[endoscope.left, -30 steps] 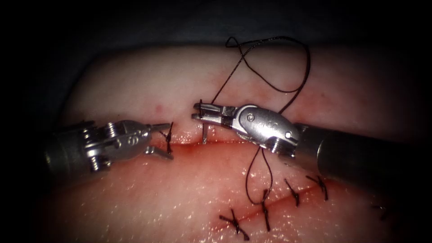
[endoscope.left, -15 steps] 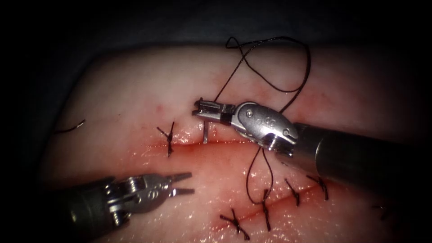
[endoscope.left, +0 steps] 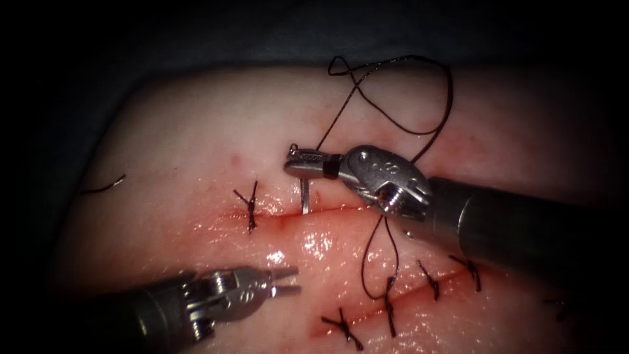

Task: Wound Closure
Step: Throw the needle through the skin below the wound with the right needle driver.

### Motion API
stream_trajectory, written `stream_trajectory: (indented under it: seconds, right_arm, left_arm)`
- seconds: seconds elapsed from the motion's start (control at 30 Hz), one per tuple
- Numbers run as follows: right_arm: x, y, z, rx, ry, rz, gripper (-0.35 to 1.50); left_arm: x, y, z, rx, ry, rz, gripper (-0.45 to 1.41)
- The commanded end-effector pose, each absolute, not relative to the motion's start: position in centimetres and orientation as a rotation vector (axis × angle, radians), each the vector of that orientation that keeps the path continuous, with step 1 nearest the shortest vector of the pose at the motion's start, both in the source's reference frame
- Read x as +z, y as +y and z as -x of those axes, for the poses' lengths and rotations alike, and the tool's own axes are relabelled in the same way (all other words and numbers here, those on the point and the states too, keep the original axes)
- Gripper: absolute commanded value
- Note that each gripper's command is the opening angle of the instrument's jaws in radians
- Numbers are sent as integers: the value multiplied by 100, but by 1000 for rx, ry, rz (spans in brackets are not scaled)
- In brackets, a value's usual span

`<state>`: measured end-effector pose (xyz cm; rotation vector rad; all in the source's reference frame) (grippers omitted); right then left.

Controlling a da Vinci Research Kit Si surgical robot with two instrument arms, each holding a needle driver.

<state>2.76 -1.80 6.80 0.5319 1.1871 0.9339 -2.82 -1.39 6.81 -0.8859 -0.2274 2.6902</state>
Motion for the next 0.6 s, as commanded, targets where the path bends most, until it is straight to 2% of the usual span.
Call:
stream_trajectory:
  seconds: [0.03, 0.33, 0.6]
  right_arm:
    - [681, -176, -288, 974, 1170, -575, -35]
    - [675, -185, -291, 1034, 1145, -619, -35]
    - [655, -204, -298, 829, 1219, -412, -35]
  left_arm:
    - [685, -135, 289, 2696, -227, 882, -8]
    - [682, -140, 287, 2701, -233, 879, -10]
    - [664, -148, 273, 2705, -230, 869, -13]
